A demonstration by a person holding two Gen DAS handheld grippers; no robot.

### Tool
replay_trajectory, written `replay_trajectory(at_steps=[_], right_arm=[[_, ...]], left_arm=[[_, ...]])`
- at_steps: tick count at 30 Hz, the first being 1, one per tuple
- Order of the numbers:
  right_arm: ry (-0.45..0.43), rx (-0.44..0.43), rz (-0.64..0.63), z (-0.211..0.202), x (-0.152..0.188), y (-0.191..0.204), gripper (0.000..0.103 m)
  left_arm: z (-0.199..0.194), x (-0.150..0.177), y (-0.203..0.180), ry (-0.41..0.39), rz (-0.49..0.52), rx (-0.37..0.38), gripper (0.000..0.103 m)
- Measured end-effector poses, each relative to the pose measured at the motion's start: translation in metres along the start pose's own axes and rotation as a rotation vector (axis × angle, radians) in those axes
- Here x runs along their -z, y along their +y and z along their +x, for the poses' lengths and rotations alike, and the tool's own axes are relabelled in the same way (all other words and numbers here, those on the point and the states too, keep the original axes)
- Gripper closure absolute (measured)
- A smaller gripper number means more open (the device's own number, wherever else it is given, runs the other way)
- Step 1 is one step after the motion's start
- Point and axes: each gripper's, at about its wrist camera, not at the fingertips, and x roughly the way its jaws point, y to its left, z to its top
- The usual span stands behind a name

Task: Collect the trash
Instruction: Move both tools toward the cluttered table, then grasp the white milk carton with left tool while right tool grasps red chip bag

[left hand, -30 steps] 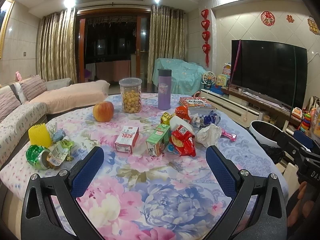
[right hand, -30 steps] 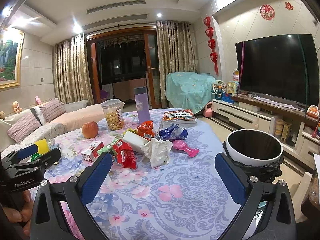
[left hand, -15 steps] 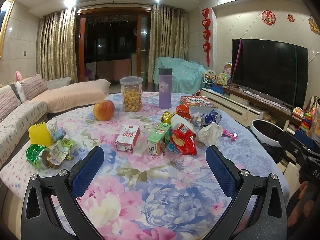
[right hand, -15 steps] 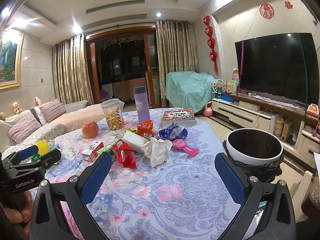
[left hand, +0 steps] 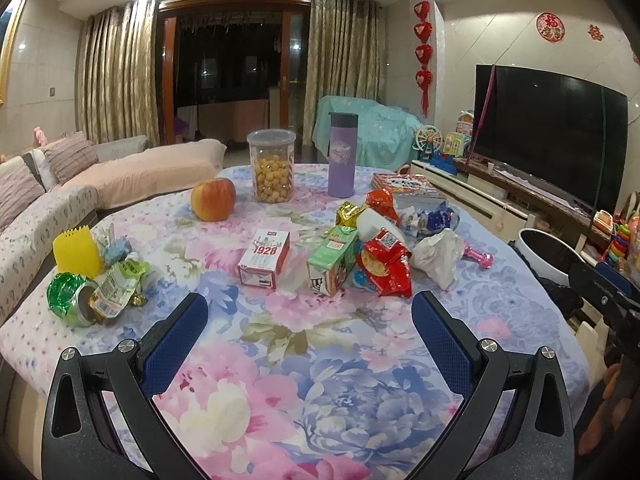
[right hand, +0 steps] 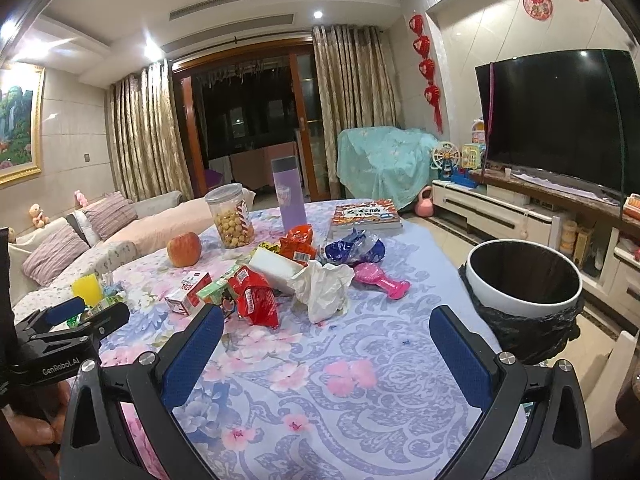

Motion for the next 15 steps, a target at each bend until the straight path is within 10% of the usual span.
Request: replay_trajectory(at_steps=[15], right_arm=[[0.074, -0.095, 0.042, 0.037, -0.001, 0.016, 0.000]], left_arm=[[0.043, 0.001, 0.035, 0.093, -0.019, -0.033, 0.000]])
